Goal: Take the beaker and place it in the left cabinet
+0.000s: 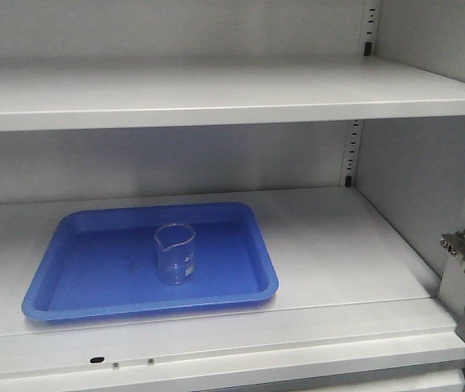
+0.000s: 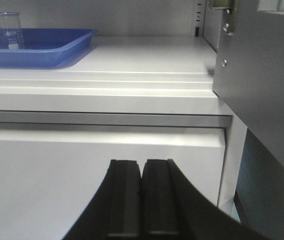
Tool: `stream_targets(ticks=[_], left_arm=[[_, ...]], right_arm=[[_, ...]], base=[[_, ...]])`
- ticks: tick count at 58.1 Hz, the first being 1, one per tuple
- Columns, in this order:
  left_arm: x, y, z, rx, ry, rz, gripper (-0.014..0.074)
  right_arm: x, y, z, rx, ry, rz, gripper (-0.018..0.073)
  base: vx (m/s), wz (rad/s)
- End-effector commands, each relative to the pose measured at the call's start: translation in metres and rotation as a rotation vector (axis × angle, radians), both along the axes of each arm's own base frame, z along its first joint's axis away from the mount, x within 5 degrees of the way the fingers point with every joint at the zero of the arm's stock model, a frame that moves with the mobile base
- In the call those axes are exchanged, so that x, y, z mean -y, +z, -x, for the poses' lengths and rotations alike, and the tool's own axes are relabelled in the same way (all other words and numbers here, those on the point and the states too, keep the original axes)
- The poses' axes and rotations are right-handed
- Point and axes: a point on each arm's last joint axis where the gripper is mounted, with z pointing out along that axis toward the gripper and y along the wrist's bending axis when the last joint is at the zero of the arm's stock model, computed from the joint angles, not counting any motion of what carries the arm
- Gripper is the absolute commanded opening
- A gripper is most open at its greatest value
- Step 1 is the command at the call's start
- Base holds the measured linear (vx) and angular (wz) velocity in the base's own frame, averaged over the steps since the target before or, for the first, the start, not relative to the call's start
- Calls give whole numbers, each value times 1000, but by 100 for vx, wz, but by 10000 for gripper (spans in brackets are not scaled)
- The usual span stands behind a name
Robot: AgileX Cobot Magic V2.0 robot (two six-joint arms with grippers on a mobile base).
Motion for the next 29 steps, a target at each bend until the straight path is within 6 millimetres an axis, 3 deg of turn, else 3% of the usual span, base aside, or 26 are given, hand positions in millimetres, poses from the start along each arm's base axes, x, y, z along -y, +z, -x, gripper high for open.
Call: stream_targets(ticks=[1, 29], left_arm=[[0, 2, 1, 76, -4, 15, 1], [0, 2, 1, 76, -4, 15, 1]], right_arm=[[0, 5, -1, 67, -10, -24, -3], [1, 4, -1, 58, -27, -22, -3]], base=[[0, 0], [0, 0]])
